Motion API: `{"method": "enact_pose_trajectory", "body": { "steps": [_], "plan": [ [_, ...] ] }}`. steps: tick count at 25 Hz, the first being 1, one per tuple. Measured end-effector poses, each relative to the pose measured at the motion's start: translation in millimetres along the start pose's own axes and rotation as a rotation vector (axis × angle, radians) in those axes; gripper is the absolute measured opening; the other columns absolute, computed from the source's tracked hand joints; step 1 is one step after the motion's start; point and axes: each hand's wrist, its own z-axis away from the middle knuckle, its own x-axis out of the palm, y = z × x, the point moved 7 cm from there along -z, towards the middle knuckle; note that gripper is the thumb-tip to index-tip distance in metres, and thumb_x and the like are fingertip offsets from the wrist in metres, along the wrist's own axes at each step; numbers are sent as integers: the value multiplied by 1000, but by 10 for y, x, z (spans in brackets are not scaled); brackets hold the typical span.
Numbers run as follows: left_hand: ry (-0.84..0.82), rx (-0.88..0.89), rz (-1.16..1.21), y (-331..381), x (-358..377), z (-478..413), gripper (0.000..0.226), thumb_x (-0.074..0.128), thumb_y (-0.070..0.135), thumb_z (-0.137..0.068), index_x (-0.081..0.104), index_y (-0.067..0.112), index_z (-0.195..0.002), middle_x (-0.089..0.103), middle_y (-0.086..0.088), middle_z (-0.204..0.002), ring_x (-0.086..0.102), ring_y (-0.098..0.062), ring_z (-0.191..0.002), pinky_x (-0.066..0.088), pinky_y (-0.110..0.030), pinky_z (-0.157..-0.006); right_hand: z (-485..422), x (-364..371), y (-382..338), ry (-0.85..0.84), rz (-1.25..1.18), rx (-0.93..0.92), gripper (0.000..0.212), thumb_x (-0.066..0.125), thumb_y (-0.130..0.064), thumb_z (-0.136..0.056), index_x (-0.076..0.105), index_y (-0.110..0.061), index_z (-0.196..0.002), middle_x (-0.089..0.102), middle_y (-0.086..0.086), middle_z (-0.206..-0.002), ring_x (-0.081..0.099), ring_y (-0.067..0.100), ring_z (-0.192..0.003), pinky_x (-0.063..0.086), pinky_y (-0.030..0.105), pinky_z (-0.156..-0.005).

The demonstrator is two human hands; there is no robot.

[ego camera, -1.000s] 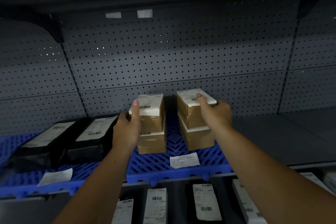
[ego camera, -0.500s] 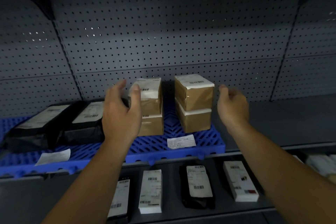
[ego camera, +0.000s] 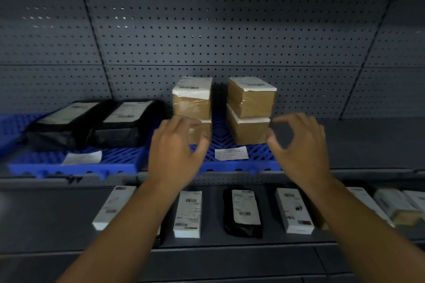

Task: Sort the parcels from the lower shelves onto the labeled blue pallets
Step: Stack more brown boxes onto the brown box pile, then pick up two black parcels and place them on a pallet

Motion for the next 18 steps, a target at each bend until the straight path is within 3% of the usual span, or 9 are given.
{"method": "enact_pose_trajectory", "body": {
  "steps": [9,13,18],
  "plan": [
    [-117,-103,-121,136,48,955,31,55,39,-90,72,19,-105,68,2,-104,61,-22,-100,51,-42,-89,783,124,91,-171,-130,34,16,77,-19,-83,69,-18,-96,66,-1,-98,57,23,-96,39,37,-86],
    [-175,-171,-164,-11,105,1451,27,58,38,-87,73,20,-99,68,4,-97,62,-20,-92,54,-41,-82,1268,314,131,-299,-172,57,13,77,-21,-82,69,-20,-92,66,-3,-95,59,24,-94,46,46,-85],
    [-255,-260,-167,-238,122,1872,32,54,42,-84,74,22,-99,71,5,-98,66,-20,-92,58,-43,-79,1857,453,166,-429,-163,101,14,79,-22,-78,69,-23,-88,66,-8,-92,63,21,-88,51,48,-81]
  ]
}}
